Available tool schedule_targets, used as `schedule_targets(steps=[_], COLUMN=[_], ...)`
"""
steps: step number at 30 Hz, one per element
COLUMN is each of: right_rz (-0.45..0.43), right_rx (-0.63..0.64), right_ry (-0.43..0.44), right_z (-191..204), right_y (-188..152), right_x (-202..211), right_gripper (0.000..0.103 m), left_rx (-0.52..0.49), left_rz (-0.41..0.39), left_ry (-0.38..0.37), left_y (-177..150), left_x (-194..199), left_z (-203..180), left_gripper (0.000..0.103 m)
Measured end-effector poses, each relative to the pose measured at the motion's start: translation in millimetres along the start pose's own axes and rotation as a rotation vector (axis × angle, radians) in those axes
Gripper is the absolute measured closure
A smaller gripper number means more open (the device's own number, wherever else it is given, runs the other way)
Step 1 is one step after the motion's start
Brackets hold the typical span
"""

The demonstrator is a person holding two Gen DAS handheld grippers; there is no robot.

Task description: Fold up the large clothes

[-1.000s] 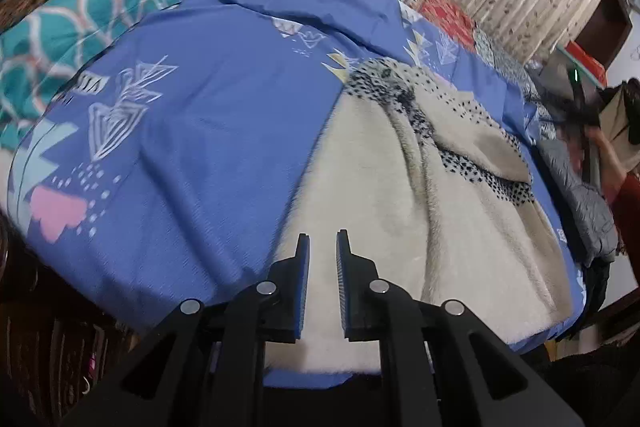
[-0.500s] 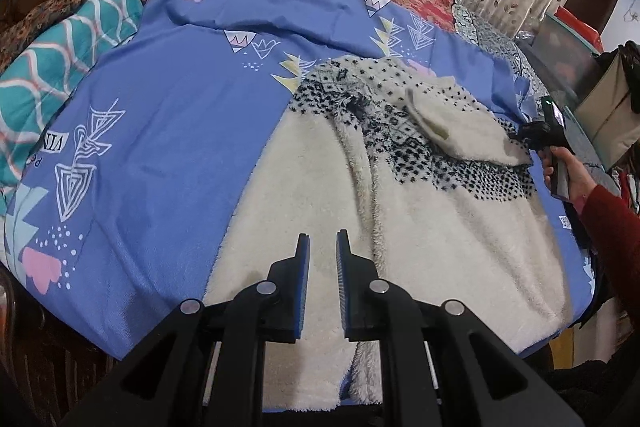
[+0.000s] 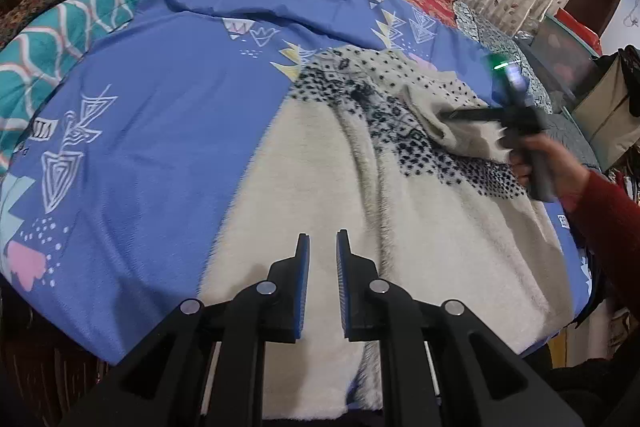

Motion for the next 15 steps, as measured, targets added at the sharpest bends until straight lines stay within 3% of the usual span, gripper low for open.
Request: schedule_targets(steps=[1, 2, 7, 10, 11, 12, 13, 15], right_rz=[-0.006, -0.051, -0.321, -0.321, -0.272, -0.187, -0.081, -0.116], right_rx=[0.006, -0.022, -0.159, -0.218, -0.204, -0.172, -0.111, -0.058], right_ry=[-0.037, -0.022, -0.014, -0.004, -0.045, -0.088, -0.164, -0.258], right_z=[2.2, -0.1, -23.0, -20.8, -14.1, -2.0, 6.8, 21.8], right_y=[1.1, 6.0, 46.3, 70.4, 73.5, 77.2, 71.1, 63.3], right_x=[-4.6, 3.6, 72.6, 65.3, 45.1, 20.3, -0.7, 2.6], right_gripper=[0.075, 0.093, 0.094, 0.09, 0.079, 0.046, 0.036, 0.035], left_rx=[0.001, 0.002, 0.073, 0.118, 0.129, 0.137, 0.14, 0.154], left_rz=[-0.001, 0.0, 0.03, 0.029, 0.027, 0.024, 0.019, 0.001], left_ry=[0.013, 0.025, 0.088, 0.101, 0.104, 0.118, 0.128, 0.14], left_y=[-2.5, -4.3, -17.9, -25.4, -28.2, -32.0, -34.4, -39.6], left_x=[2.6, 4.8, 12.0, 19.2, 21.7, 25.5, 29.1, 39.1], left_z=[4.6, 9.3, 51.1, 70.8, 75.2, 79.6, 82.2, 90.3], left_gripper=[0.066, 0.066, 0.066, 0.066, 0.066, 0.066, 0.066, 0.066])
Point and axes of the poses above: each gripper's, at about its wrist camera, not at the fingertips, and x roughly against the way its jaws point, z to its left, y to its top, the point moved 1 cm from there along -x, roughly the way its jaws point
